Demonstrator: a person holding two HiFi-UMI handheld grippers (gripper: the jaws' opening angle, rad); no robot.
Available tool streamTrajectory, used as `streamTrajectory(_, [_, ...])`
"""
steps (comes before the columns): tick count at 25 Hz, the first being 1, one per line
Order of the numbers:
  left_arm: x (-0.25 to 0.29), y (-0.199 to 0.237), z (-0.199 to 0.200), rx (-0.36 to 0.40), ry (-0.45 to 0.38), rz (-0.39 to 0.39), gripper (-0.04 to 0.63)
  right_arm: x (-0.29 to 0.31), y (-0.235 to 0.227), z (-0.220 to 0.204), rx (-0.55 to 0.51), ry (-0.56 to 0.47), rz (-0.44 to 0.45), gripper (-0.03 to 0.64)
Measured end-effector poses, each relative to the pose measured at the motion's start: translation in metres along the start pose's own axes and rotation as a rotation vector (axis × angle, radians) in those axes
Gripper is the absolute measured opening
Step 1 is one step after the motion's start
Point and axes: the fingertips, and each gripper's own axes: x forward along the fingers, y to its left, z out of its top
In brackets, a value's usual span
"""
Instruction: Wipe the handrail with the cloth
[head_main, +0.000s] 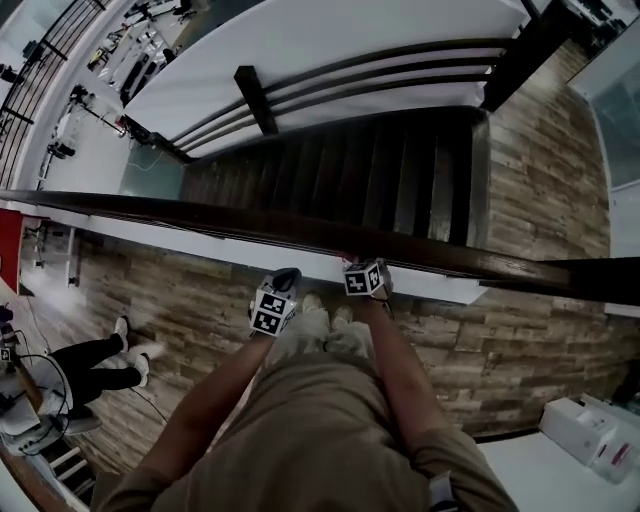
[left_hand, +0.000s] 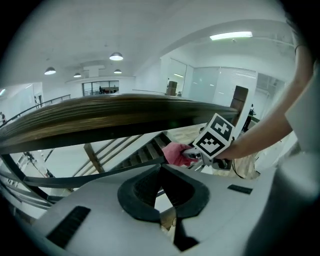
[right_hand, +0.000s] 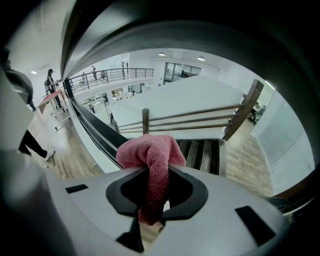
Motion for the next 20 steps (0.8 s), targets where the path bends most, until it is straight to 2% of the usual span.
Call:
streamTrajectory(6, [0.032, -0.072, 0.018, 0.094, 0.017, -0.106, 0.017, -0.023, -0.103, -0.047, -0.032, -0.001, -0.125, 0.074])
streamTrajectory(11, [0.072, -0.123, 0.034, 0.145, 0.037, -0.091, 0.017, -0.046, -0.215, -0.099, 0.023, -0.015, -0.184, 0.074])
streamTrajectory(20, [0.149, -0.258, 0.067, 0.065, 0.05, -0.007, 0.017, -0.094, -0.413, -0.203, -0.036, -0.005, -0.249, 0.074])
